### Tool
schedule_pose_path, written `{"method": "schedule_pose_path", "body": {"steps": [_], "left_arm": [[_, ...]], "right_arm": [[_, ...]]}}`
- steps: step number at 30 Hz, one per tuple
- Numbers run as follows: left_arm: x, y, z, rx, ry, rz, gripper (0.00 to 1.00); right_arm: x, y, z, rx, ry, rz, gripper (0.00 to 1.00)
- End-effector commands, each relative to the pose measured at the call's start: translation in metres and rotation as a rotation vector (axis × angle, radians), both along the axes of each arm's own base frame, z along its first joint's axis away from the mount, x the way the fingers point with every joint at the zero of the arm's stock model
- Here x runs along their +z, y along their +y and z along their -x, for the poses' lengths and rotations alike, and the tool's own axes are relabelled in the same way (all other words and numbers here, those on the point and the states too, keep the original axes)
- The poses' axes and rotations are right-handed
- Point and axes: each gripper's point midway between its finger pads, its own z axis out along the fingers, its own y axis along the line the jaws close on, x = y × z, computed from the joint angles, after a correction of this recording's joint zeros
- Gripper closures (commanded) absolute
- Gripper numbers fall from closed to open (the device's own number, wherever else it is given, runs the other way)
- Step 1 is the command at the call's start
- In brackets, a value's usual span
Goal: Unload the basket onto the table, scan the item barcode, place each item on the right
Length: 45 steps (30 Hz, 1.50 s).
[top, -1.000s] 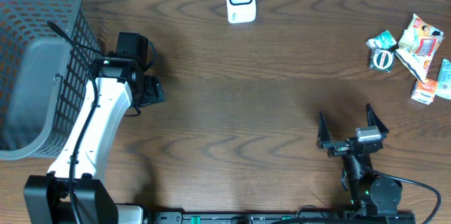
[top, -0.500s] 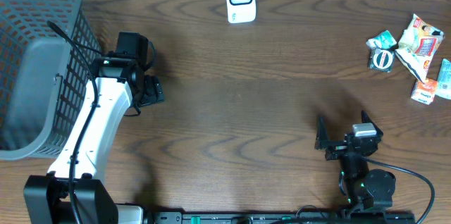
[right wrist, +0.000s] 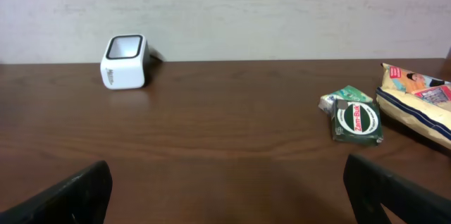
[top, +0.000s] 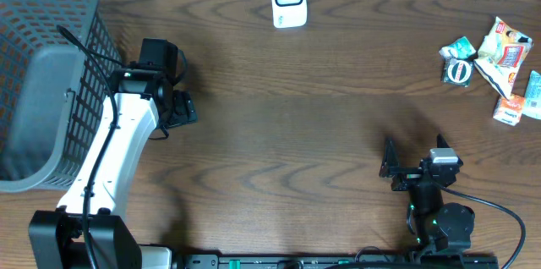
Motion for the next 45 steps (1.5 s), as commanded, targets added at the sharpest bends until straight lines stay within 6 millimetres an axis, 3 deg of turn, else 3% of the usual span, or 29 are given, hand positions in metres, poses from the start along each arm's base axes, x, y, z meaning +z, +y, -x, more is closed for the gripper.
{"method": "schedule_pose_path", "body": {"steps": [1, 40, 45], "left_arm": [[-0.0008, 0.0026, 0.0016, 0.017, 0.002, -0.007, 0.02], [0.0015, 0.0030, 0.0017, 0.018, -0.006, -0.006, 0.02], [0.0046, -0.0011, 0.0109, 0.014, 0.014, 0.020, 0.02]], "right_arm": [[-0.0009, 0.0015, 0.0005, 0.008, 0.000, 0.039, 0.01], [-0.0002, 0.0012, 0.0004, 0.007, -0.003, 0.038, 0.01], [-0.0001, 0.0012, 0.0004, 0.007, -0.003, 0.038, 0.01]]}}
